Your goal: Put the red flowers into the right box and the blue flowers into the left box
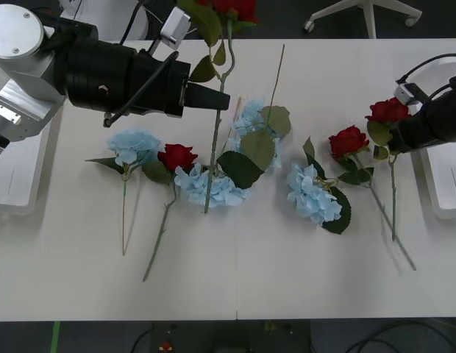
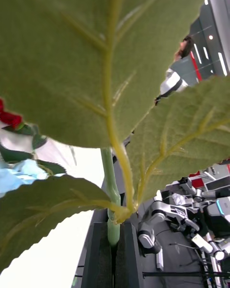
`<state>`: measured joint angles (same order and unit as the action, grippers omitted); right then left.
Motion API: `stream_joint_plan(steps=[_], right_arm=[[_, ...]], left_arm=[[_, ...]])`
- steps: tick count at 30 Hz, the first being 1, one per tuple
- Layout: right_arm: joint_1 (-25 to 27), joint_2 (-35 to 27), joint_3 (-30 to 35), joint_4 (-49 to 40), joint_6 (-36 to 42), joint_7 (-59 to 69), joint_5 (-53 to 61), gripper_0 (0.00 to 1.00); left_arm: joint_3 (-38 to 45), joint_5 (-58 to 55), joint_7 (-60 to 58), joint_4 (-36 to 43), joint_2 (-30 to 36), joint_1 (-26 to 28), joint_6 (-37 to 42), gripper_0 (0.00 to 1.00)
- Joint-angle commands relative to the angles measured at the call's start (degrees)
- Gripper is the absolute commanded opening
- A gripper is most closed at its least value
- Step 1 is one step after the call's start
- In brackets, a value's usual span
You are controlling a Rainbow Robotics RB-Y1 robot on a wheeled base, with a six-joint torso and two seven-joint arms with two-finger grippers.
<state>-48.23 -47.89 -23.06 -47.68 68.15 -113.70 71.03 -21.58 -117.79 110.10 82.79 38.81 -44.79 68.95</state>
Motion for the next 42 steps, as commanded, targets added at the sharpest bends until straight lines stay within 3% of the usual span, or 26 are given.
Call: stream_joint_plan(steps=[1,7,10,19,27,31,42], right_arm=[[0.06,2.1,-1.64,-0.39,-1.26,3.05,0.69,0.34],[0.06,2.1,-1.81,-0.39,-1.61,2.43,0.51,0.73],[0.06,1.4,-1.81,-0.39,-0.82,1.73,0.95,0.81],[-0.2,-8.88,-1.81,-4.44,8.41,-6.79,20.99,0.85],[2.35,-12.75,-1.81,-8.92,18.86,-8.64,42.35,0.86],[7.62,-13.28,-1.81,-16.12,17.11,-8.29,49.03,0.85],[26.26,-13.37,-1.64,-41.7,0.67,-8.46,59.31,0.86]], left_arm=[[-5.05,-2.18,-0.67,5.27,0.48,0.23,-6.55,0.0],[-8.21,-2.44,-1.02,7.3,-0.75,0.23,-12.26,0.0],[-8.3,-2.53,-1.2,7.21,-1.45,0.23,-12.79,0.0],[-8.3,-2.62,-1.38,7.21,-2.24,0.23,-14.54,0.0],[-8.3,-2.62,-1.38,7.21,-2.24,0.23,-14.54,0.0],[-8.3,-2.62,-1.38,7.21,-2.24,0.23,-14.54,0.0],[-8.3,-2.62,-1.38,7.21,-2.24,0.23,-14.54,0.0]])
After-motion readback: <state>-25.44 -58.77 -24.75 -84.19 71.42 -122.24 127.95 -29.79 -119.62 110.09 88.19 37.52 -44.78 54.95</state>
